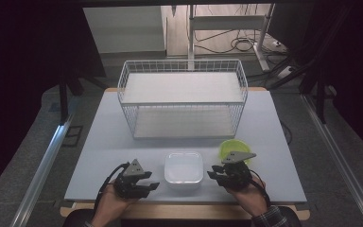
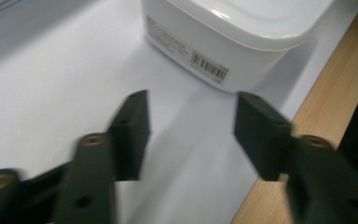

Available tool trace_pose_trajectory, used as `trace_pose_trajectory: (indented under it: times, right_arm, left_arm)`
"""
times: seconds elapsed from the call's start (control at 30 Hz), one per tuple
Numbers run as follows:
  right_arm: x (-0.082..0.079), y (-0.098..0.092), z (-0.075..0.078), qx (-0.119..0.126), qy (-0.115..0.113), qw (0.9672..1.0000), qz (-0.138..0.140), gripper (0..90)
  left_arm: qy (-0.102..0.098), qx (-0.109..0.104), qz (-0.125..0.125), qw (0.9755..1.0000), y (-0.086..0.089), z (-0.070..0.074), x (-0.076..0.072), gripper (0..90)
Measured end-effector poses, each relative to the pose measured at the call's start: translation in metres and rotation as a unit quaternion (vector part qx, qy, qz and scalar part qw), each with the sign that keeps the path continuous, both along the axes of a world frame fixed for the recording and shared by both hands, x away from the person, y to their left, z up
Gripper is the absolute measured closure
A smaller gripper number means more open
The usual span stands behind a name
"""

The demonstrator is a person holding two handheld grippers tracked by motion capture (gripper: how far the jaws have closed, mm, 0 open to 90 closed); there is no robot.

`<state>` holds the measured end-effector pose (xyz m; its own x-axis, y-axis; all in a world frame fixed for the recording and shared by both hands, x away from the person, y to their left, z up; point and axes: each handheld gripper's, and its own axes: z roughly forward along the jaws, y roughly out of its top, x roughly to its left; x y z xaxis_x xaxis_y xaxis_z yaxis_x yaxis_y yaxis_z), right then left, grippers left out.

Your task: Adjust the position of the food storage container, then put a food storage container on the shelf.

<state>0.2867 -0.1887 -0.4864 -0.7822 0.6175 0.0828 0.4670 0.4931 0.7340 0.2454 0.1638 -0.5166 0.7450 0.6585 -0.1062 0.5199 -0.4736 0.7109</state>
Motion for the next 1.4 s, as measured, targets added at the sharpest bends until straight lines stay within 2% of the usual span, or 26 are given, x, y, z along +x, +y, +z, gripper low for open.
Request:
trace_pose_trajectory:
  times: [0.03, 0.13, 0.17, 0.2, 0.23, 0.27, 0.37, 0.43, 0.5, 0.6, 0.7, 0.83, 0.93, 1.0, 1.03, 1.13, 1.2, 1.23, 1.4]
  right_arm:
    - [-0.001, -0.001, 0.0, -0.001, -0.004, 1.0, 0.003, 57.0]
    - [-0.004, -0.003, -0.001, 0.003, 0.001, 0.9999, 0.01, 48.9]
    - [-0.004, -0.003, -0.001, 0.003, 0.001, 0.9999, 0.01, 48.9]
    - [-0.005, -0.004, -0.002, 0.005, 0.003, 0.9999, 0.013, 44.6]
    - [-0.005, -0.004, -0.002, 0.005, 0.003, 0.9999, 0.013, 44.6]
    - [-0.005, -0.005, -0.003, 0.011, 0.004, 0.9998, 0.019, 39.9]
    - [-0.005, -0.004, -0.003, 0.018, 0.005, 0.9995, 0.023, 34.6]
    - [-0.005, -0.003, -0.002, 0.027, 0.001, 0.9992, 0.029, 28.5]
    - [-0.005, -0.002, -0.002, 0.029, -0.001, 0.9991, 0.031, 26.5]
    - [-0.005, 0.001, -0.002, 0.038, -0.003, 0.9985, 0.039, 19.4]
    - [-0.005, 0.003, -0.002, 0.038, -0.004, 0.9985, 0.039, 17.3]
    - [-0.004, 0.005, -0.001, 0.039, -0.009, 0.9985, 0.036, 15.6]
    - [-0.002, 0.007, 0.001, 0.04, -0.002, 0.9988, 0.029, 11.7]
    - [0.0, 0.01, 0.004, 0.046, 0.012, 0.9984, 0.032, 6.2]
    - [0.0, 0.01, 0.004, 0.046, 0.012, 0.9984, 0.032, 6.2]
    - [0.001, 0.013, 0.006, 0.055, 0.019, 0.9978, 0.03, 6.4]
    - [0.002, 0.015, 0.007, 0.048, 0.019, 0.9983, 0.028, 8.0]
    - [0.004, 0.017, 0.007, 0.042, 0.023, 0.9985, 0.025, 12.4]
    - [0.01, 0.019, 0.007, 0.04, 0.044, 0.9981, 0.012, 20.0]
  left_arm:
    - [-0.002, -0.003, 0.001, 1.0, 0.002, 0.0, -0.001, 33.5]
    - [0.004, -0.009, 0.003, 0.9999, 0.005, -0.001, -0.002, 27.2]
    - [0.005, -0.01, 0.004, 0.9999, 0.007, -0.001, -0.003, 27.2]
    - [0.005, -0.013, 0.005, 0.9999, 0.009, 0.0, -0.004, 20.2]
    - [0.005, -0.013, 0.005, 0.9999, 0.009, 0.0, -0.004, 17.4]
    - [0.0, -0.024, 0.006, 0.9997, 0.01, 0.001, -0.004, 15.3]
    - [-0.007, -0.036, 0.004, 0.9993, 0.011, 0.002, -0.004, 10.8]
    - [-0.026, -0.038, 0.001, 0.9989, 0.01, 0.001, -0.004, 7.2]
    - [-0.031, -0.044, 0.0, 0.9986, 0.01, 0.0, -0.004, 6.7]
    - [-0.039, -0.066, 0.003, 0.9971, 0.01, -0.001, -0.003, 4.7]
    - [-0.042, -0.068, 0.006, 0.9968, 0.009, 0.0, -0.001, 4.2]
    - [-0.029, -0.06, 0.006, 0.9978, 0.006, 0.003, 0.003, 5.5]
    - [-0.014, -0.061, 0.003, 0.998, 0.002, 0.007, 0.007, 5.6]
    - [-0.017, -0.048, 0.006, 0.9987, -0.002, 0.012, 0.01, 5.7]
    - [-0.017, -0.048, 0.006, 0.9987, -0.002, 0.012, 0.01, 5.5]
    - [-0.011, -0.068, 0.006, 0.9976, -0.002, 0.015, 0.013, 8.0]
    - [-0.011, -0.067, 0.003, 0.9977, -0.002, 0.016, 0.015, 9.1]
    - [-0.015, -0.067, 0.003, 0.9976, -0.003, 0.017, 0.018, 10.7]
    - [-0.013, -0.079, -0.002, 0.9968, -0.005, 0.019, 0.028, 13.1]
